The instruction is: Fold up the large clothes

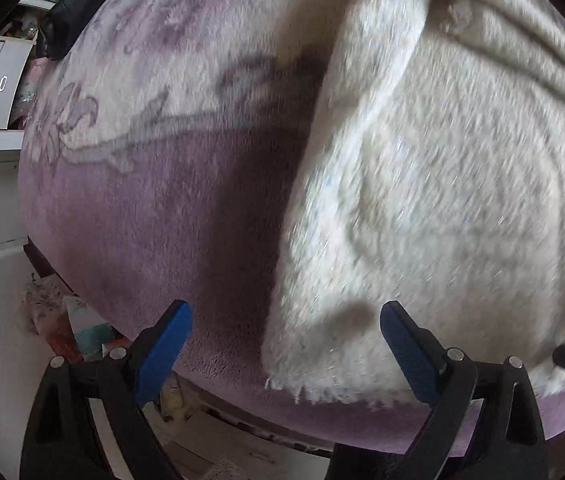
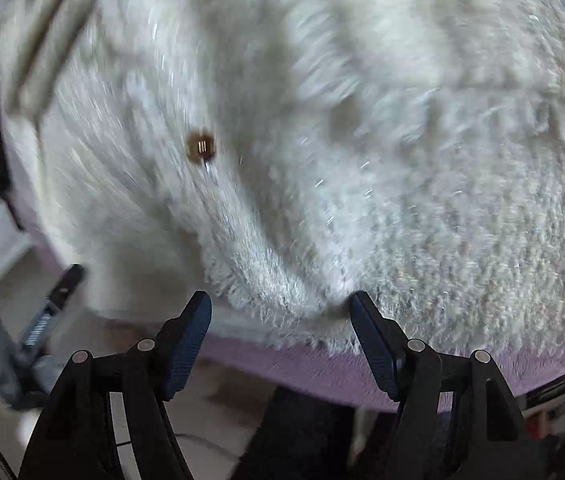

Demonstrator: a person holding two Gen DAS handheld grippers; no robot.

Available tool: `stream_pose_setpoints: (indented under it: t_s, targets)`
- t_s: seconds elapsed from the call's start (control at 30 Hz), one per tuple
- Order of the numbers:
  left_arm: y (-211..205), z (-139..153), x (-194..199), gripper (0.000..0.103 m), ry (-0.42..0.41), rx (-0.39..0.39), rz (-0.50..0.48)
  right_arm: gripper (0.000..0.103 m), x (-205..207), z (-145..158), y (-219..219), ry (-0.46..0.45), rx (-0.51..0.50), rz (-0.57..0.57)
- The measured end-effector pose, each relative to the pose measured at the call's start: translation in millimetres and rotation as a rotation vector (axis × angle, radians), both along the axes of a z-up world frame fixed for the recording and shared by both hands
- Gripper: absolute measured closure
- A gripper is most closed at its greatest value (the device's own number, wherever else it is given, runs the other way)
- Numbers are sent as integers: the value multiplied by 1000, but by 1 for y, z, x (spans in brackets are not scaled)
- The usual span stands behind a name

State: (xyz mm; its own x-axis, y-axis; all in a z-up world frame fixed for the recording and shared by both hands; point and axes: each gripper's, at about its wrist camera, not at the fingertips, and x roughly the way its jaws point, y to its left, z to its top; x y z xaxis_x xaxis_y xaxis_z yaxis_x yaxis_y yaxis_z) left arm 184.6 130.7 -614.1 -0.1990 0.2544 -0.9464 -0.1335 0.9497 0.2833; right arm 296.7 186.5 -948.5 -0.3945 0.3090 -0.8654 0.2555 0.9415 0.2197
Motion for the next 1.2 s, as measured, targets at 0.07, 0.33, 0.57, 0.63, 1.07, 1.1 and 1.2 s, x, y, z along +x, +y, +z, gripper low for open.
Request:
stream_pose_setpoints:
  t_s: [0.07,0.33,0.57,0.63,1.07,1.1,1.2]
  targets:
    - [1,-4,-10,5,-6,-22,-6,70,-7,3,12,-45,-100,58]
    - [-26,35,-3,5,-154,-17,-111,77,-15,60,-33,-45,101,-81]
    - [-90,49,37,5,-239,32,-157,28,61,109,-173,-352,-272,2]
    - [-110,46,49,5,-248,54,-175,28,86,90,-172,-352,-267,158]
    - [-163,-15,73,5,-136,187,-152,82,130,36,-295,-332,-5,-447]
    - [-163,-15,73,5,-131,192,-143,81,125,24,-310,-289,90,-599]
    - [-167,-13,74,5,-116,206,-122,82,117,15,-329,-220,234,-689]
